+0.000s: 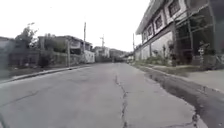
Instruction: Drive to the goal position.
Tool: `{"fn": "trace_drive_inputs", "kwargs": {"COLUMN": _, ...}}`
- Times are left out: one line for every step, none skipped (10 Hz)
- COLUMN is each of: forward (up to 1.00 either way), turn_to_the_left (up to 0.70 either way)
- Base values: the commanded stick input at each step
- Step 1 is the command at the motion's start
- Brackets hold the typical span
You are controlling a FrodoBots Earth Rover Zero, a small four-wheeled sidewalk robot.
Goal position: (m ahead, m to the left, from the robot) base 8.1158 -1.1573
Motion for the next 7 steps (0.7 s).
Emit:
{"fn": "trace_drive_inputs", "kwargs": {"forward": 1.00, "turn_to_the_left": 0.00}}
{"fn": "trace_drive_inputs", "kwargs": {"forward": 1.00, "turn_to_the_left": 0.00}}
{"fn": "trace_drive_inputs", "kwargs": {"forward": 1.00, "turn_to_the_left": 0.00}}
{"fn": "trace_drive_inputs", "kwargs": {"forward": 1.00, "turn_to_the_left": 0.00}}
{"fn": "trace_drive_inputs", "kwargs": {"forward": 1.00, "turn_to_the_left": 0.00}}
{"fn": "trace_drive_inputs", "kwargs": {"forward": 1.00, "turn_to_the_left": 0.00}}
{"fn": "trace_drive_inputs", "kwargs": {"forward": 1.00, "turn_to_the_left": 0.00}}
